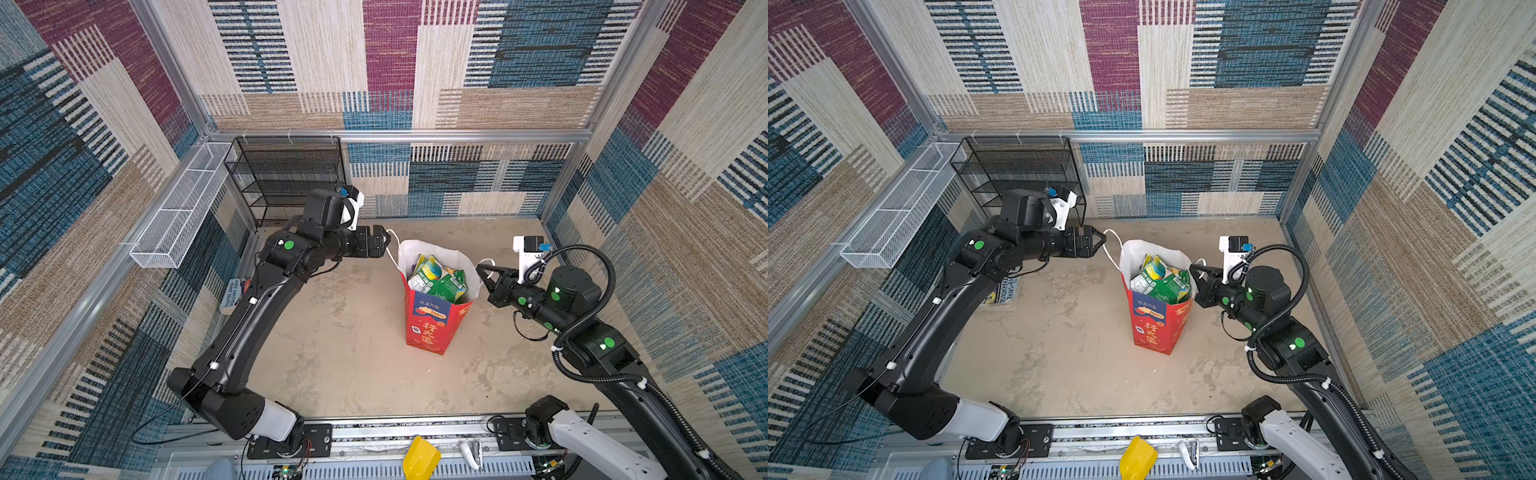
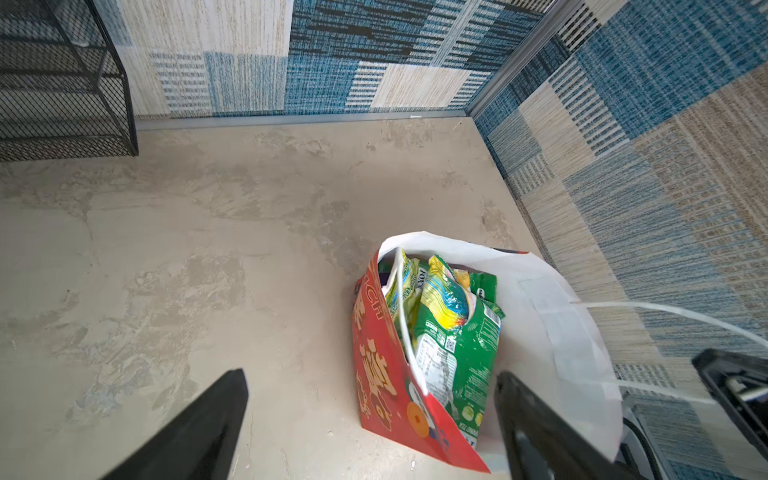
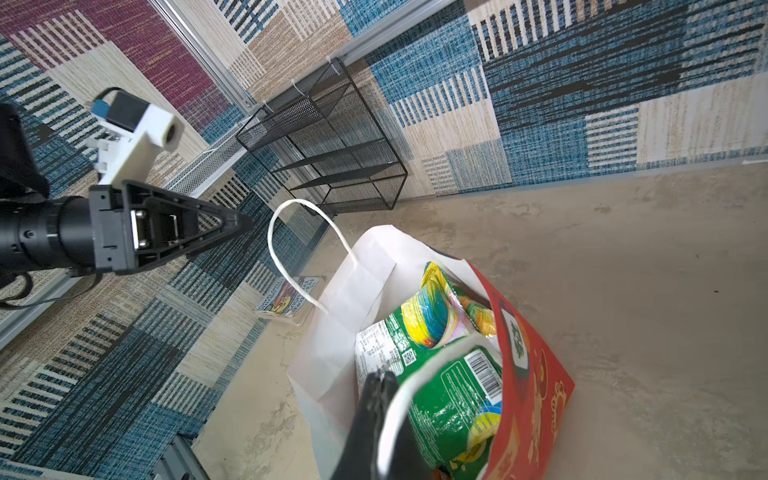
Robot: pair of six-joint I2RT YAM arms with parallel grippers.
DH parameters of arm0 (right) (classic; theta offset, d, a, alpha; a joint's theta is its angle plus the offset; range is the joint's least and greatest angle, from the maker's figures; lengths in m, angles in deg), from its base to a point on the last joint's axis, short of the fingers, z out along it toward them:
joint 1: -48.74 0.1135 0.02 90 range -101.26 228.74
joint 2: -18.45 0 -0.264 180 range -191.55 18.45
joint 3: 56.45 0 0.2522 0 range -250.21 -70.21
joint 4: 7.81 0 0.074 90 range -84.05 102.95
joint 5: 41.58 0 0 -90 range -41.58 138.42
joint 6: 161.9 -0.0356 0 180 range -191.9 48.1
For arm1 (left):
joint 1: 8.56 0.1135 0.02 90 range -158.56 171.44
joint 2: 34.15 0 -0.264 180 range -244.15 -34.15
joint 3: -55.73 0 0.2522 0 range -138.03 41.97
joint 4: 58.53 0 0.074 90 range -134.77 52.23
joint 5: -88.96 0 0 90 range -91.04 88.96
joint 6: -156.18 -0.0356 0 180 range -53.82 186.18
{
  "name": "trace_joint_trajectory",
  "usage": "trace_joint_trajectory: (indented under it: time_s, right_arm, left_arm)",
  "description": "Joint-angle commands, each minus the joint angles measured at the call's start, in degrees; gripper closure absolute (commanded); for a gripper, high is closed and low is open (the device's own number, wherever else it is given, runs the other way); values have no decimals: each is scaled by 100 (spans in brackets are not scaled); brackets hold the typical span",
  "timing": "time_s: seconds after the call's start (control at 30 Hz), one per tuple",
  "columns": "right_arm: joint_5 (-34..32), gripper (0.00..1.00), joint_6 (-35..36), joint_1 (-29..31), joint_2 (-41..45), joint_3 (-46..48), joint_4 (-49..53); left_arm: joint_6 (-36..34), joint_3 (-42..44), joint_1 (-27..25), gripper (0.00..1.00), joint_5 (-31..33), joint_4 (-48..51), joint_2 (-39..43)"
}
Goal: Place the snacks into the paper bag
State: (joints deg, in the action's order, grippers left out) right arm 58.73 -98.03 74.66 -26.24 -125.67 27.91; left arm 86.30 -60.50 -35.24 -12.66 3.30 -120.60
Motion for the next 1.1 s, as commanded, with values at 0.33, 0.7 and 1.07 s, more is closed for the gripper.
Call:
trace_joint_trajectory:
  time_s: [0.33, 0.7, 1.07]
  right_arm:
    - [-40, 97, -75, 10, 83, -62, -288]
    - [237, 100, -25, 10, -273, -350, -292]
    - [1384, 100, -363, 30, -1410, -1525, -818]
  left_arm:
    - [459, -879, 274, 72, -857, 102, -1220]
    - [925, -746, 348, 100, -2046, -173, -1016]
    - [875, -1087, 356, 100, -1882, 175, -491]
